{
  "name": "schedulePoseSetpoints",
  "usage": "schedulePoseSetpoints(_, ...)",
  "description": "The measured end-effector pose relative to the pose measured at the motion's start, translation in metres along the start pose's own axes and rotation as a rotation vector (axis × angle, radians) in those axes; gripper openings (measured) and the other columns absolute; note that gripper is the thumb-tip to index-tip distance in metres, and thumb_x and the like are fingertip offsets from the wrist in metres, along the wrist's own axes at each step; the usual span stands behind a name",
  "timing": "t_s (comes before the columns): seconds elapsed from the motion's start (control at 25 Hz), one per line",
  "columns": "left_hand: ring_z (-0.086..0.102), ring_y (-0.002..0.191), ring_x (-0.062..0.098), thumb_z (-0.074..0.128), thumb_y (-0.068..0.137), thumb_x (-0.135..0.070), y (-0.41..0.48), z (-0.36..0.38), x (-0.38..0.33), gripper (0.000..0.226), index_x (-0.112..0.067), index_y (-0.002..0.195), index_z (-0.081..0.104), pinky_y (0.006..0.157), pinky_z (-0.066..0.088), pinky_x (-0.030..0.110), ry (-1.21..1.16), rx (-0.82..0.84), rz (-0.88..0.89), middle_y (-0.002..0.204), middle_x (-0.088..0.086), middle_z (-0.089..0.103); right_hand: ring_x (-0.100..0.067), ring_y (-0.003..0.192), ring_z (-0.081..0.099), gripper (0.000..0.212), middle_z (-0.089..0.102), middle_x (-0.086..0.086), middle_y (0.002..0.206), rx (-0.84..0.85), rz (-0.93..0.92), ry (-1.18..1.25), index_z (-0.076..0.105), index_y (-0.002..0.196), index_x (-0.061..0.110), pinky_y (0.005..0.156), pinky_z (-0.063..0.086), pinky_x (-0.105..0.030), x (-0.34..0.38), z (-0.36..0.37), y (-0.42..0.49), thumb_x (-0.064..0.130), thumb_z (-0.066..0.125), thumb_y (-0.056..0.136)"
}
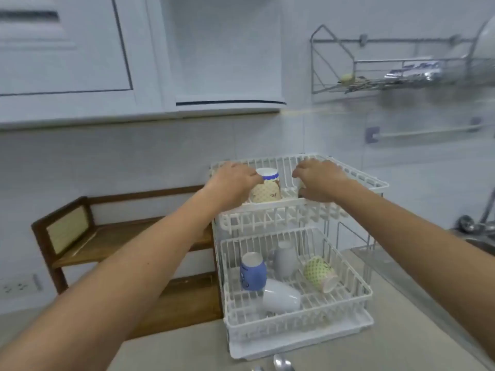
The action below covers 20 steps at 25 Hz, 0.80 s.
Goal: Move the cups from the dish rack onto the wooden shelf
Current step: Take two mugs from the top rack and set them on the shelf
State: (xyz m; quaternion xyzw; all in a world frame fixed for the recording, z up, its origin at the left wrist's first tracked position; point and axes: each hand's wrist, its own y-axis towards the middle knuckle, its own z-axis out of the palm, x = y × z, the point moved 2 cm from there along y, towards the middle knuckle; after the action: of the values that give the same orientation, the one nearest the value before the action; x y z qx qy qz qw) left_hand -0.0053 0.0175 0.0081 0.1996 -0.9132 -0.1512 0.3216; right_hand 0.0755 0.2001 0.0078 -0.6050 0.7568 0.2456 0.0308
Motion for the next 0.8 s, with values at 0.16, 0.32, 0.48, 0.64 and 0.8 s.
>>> schedulePoseSetpoints(0.16,0.038,0.135,0.022,0.066,0.083,-0.004,0.045,0.031,-0.021,0.062,-0.022,0.138,0.042,0.114,0.028,0.041,0.292,0.147,0.237,0.145,0.0,0.044,-0.023,0.132,0.038,0.05,0.042,-0.001,0.144,0.076,-0.23,-0.405,0.043,0.136,0.025,0.106,0.036,-0.043,-0.009,0.023,0.034,0.028,0.059,0.088)
schedulePoseSetpoints(0.32,0.01,0.146,0.024,0.064,0.084,-0.003,0.078,0.055,-0.018,0.078,-0.023,0.147,0.023,0.119,0.007,0.047,0.532,0.251,0.357,0.158,0.001,0.017,-0.026,0.131,0.038,0.069,0.039,0.0,0.142,0.232,-0.223,-0.529,0.036,0.14,0.031,0.101,0.038,-0.043,-0.026,0.033,0.064,0.036,0.07,0.08)
schedulePoseSetpoints(0.48,0.007,0.147,0.028,0.072,0.079,-0.009,0.1,0.071,-0.019,0.094,-0.029,0.15,0.013,0.117,-0.001,0.052,0.741,0.335,0.458,0.159,0.005,0.015,-0.033,0.123,0.042,0.042,0.05,-0.005,0.134,0.254,-0.188,-0.712,0.05,0.131,0.019,0.085,0.047,-0.039,-0.016,0.06,0.077,0.026,0.059,0.091)
schedulePoseSetpoints(0.64,0.016,0.142,0.032,0.076,0.073,-0.009,0.112,0.085,-0.017,0.101,-0.029,0.148,0.012,0.116,-0.002,0.055,0.836,0.32,0.532,0.15,0.009,0.026,-0.032,0.115,0.046,0.038,0.054,-0.004,0.127,0.239,-0.176,-0.752,0.05,0.129,0.019,0.067,0.042,-0.038,-0.028,0.069,0.081,0.025,0.056,0.092)
schedulePoseSetpoints(0.8,0.032,0.129,0.035,0.07,0.066,0.003,0.107,0.088,-0.016,0.09,-0.023,0.137,0.022,0.114,0.004,0.061,0.833,0.193,0.577,0.138,0.012,0.036,-0.033,0.112,0.049,0.043,0.053,-0.006,0.127,0.188,-0.175,-0.819,0.044,0.132,0.021,0.065,0.04,-0.038,-0.036,0.072,0.076,0.026,0.056,0.091)
